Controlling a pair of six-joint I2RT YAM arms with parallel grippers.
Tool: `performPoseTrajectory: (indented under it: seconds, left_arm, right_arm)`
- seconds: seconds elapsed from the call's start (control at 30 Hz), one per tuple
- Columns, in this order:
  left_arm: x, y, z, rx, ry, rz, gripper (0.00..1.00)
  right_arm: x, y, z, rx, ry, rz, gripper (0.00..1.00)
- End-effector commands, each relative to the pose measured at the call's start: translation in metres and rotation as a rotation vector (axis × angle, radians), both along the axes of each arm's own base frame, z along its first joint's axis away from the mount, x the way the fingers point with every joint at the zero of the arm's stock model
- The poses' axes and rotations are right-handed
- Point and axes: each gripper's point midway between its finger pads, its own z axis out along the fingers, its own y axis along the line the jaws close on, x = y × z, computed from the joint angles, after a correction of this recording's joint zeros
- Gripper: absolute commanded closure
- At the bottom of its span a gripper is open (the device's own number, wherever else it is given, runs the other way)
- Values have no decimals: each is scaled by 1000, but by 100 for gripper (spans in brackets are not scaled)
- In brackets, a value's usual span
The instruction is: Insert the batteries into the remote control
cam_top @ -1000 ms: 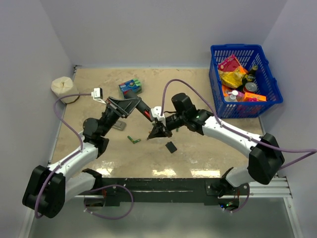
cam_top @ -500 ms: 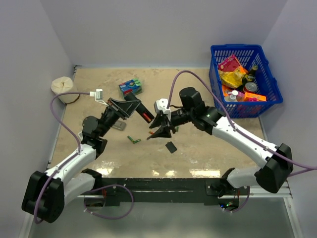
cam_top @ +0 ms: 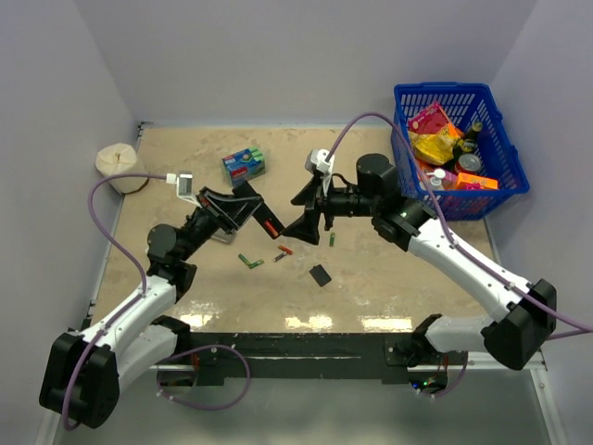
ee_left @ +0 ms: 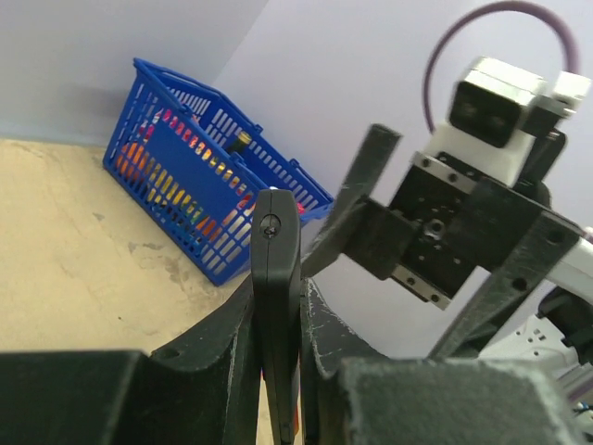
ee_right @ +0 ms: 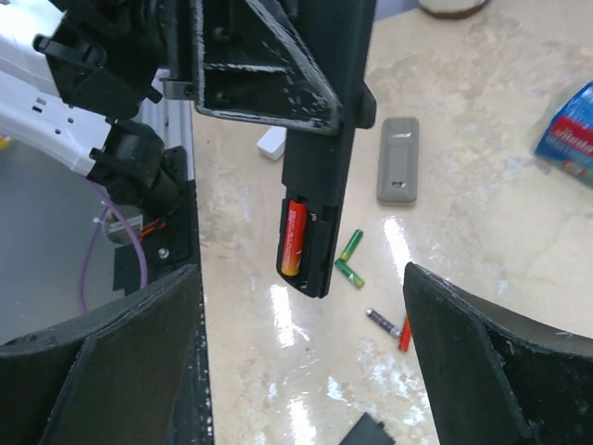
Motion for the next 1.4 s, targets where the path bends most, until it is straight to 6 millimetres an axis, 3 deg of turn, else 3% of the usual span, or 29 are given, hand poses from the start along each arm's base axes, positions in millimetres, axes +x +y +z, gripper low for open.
performPoseTrajectory:
  seconds: [0.0, 0.4, 0.7, 0.8, 1.03, 1.13, 1.2, 1.27, 1.3, 1.37]
  left_arm:
    - [-19, -1, 26, -23, -146, -54, 100]
    - [-29, -5, 44, -66, -194, -118, 100]
    - [-30, -3, 56, -104, -207, -115, 100]
    - [-31, -2, 58, -116, -205, -116, 100]
    - [-34, 0, 64, -156, -208, -125, 100]
    - [-35, 1, 66, -164, -213, -125, 100]
    - [-34, 1, 67, -168, -212, -123, 100]
    - [-33, 1, 64, -167, -200, -118, 100]
    - [-32, 2, 63, -168, -196, -110, 100]
    - [-27, 2, 54, -142, -172, -89, 100]
  right_arm:
    - [2, 15, 7, 71, 107, 13, 6]
    - [-2, 32, 3, 116, 196, 75, 23]
    - [-12, 45, -17, 79, 232, 130, 33]
    - [-11, 44, -25, 64, 232, 121, 42]
    - [-13, 42, -39, 29, 243, 126, 81]
    - [-12, 42, -41, 22, 244, 118, 86]
    - [-11, 41, -44, 13, 241, 117, 87]
    - [-12, 41, -43, 8, 230, 123, 80]
    - [-12, 41, -42, 11, 226, 125, 65]
    - [-15, 38, -39, 4, 226, 122, 50]
